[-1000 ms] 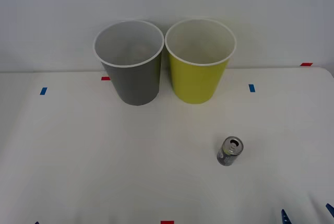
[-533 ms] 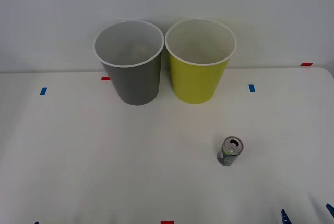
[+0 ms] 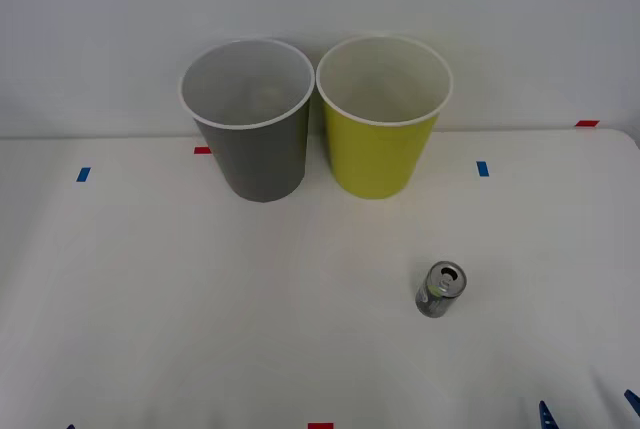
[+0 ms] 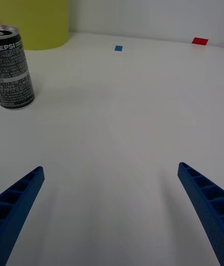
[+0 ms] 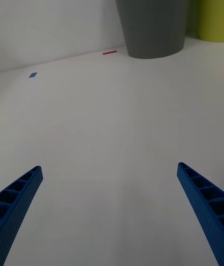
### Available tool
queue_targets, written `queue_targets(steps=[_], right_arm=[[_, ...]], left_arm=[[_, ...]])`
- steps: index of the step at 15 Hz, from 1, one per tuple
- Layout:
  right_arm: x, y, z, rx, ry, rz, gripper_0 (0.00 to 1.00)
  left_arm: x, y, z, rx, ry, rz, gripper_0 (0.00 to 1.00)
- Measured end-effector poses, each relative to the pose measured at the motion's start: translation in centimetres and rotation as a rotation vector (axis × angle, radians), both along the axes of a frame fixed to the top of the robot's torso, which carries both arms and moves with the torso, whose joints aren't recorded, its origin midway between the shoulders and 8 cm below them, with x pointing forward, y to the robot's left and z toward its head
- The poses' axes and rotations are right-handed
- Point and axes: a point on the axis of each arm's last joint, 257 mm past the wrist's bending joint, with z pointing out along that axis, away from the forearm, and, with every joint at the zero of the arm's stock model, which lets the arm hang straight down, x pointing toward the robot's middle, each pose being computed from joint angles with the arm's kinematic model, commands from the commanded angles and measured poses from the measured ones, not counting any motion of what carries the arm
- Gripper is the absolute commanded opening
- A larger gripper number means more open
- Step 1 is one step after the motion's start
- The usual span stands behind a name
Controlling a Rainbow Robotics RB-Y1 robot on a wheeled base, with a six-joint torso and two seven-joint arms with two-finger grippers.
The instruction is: Put cans in the gray bin and PET bottles in the light green bin.
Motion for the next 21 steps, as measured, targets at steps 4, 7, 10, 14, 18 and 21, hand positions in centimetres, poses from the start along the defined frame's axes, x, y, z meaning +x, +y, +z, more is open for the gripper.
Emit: queue_targets(steps=[4, 7, 10, 14, 18, 21], right_arm=[[0.0, 0.0, 0.0, 0.0, 0.0, 0.0, 1.0], [0.0, 0.0, 0.0, 0.0, 0.0, 0.0, 1.0], [0.0, 0.0, 0.0, 0.0, 0.0, 0.0, 1.0], [0.0, 0.0, 0.0, 0.0, 0.0, 0.0, 1.0], [0.0, 0.0, 0.0, 0.0, 0.0, 0.0, 1.0], [0.0, 0.0, 0.0, 0.0, 0.0, 0.0, 1.0]], left_arm=[[0.0, 0.0, 0.0, 0.0, 0.0, 0.0, 1.0], [0.0, 0.0, 0.0, 0.0, 0.0, 0.0, 1.0], [0.0, 0.0, 0.0, 0.0, 0.0, 0.0, 1.0], [0.0, 0.0, 0.0, 0.0, 0.0, 0.0, 1.0], [0.0, 0.0, 0.0, 0.0, 0.0, 0.0, 1.0], [0.0, 0.0, 0.0, 0.0, 0.0, 0.0, 1.0]])
